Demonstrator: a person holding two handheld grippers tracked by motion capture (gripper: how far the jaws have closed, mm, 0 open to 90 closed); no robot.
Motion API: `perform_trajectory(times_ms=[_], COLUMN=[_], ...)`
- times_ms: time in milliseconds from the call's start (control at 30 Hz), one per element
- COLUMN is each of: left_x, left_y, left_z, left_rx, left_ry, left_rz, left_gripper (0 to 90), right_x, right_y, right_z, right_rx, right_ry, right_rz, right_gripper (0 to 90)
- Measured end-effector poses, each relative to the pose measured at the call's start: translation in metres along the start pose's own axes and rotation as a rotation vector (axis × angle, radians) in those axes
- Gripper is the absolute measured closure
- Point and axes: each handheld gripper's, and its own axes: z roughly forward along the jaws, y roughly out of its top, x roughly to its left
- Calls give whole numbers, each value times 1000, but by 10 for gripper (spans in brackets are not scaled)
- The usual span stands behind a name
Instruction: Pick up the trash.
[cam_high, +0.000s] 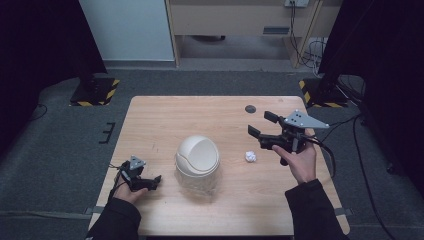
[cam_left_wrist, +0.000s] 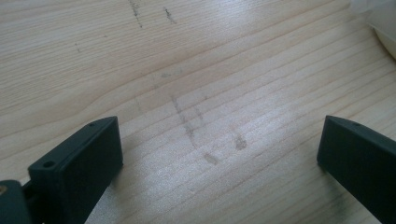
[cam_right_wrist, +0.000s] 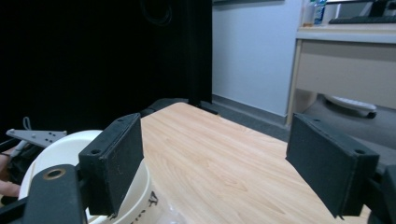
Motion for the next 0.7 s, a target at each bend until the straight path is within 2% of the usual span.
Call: perform_trajectory(times_ms=[33, 100, 200, 400, 500, 533, 700], left_x=[0, 0, 0, 0, 0, 0, 0], left_y=[0, 0, 0, 0, 0, 0, 0], left_z=[0, 0, 0, 0, 0, 0, 0], left_rx=[0, 0, 0, 0, 0, 0, 0], left_ry=[0, 0, 0, 0, 0, 0, 0], left_rz=[0, 0, 0, 0, 0, 0, 0], left_gripper=[0, 0, 0, 0, 0, 0, 0], right_x=[2, 3, 9, 22, 28, 33, 40], right_y=[-1, -1, 3, 10, 7, 1, -9], right_z=[4, 5, 13, 30, 38, 44, 52], right_rx=[-2, -1, 13, 28, 46, 71, 111], right_ry=[21, 26, 38, 77, 87, 94, 116], right_rz=[15, 20, -7, -28, -30, -22, -28], right_gripper=[193, 191, 185, 183, 201, 207, 209])
